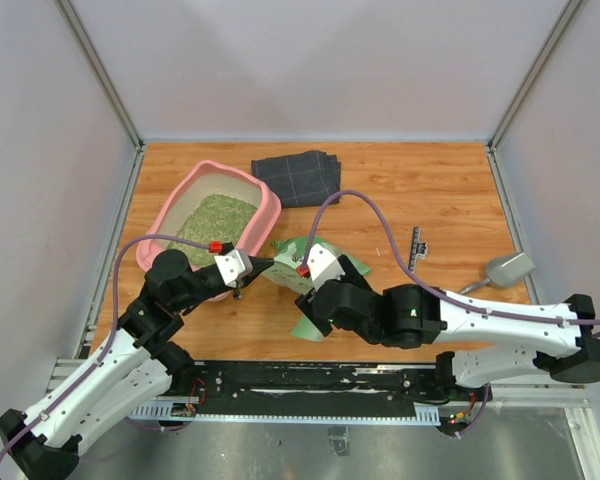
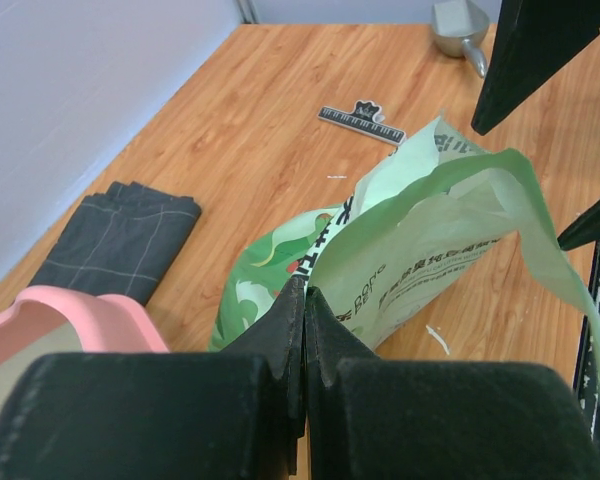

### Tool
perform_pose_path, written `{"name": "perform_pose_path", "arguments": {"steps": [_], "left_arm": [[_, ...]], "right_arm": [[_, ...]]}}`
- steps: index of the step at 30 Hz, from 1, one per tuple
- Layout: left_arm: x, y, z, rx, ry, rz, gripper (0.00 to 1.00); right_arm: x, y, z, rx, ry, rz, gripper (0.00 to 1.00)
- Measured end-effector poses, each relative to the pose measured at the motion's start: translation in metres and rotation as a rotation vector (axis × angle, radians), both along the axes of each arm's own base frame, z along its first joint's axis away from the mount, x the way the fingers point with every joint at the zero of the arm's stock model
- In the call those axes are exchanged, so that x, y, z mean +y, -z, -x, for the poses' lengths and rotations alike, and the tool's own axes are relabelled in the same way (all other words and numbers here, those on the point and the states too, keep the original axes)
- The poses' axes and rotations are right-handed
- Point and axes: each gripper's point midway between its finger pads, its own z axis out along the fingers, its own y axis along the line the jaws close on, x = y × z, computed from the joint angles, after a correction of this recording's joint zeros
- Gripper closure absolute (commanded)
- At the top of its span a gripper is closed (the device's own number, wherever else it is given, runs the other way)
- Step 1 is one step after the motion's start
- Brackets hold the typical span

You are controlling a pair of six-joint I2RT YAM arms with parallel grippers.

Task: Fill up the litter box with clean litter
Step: Open the cat litter bag at the center of the board.

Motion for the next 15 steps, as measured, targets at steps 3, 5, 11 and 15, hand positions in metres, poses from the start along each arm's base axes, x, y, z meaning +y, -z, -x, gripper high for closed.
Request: {"name": "perform_pose_path", "arguments": {"steps": [3,5,11,15], "left_arm": [[0.000,0.000,0.000,0.003,0.000,0.001,1.00],[0.000,0.000,0.000,0.003,-0.001,0.002,1.00],[0.000,-0.002,0.001,0.001,0.000,0.010,1.00],[-0.001,-0.003,0.005,0.000,0.019,0.014,1.00]], "right_arm": [[0.010,0.002,0.004,0.018,-0.035,-0.003,0.26],[0.025,0.000,0.012,0.043,-0.096,-0.060,0.26],[0.049,0.009,0.021,0.044,-0.186,-0.197,0.29],[0.053,0.021,0.014,-0.009,-0.198,-0.207,0.42]]}}
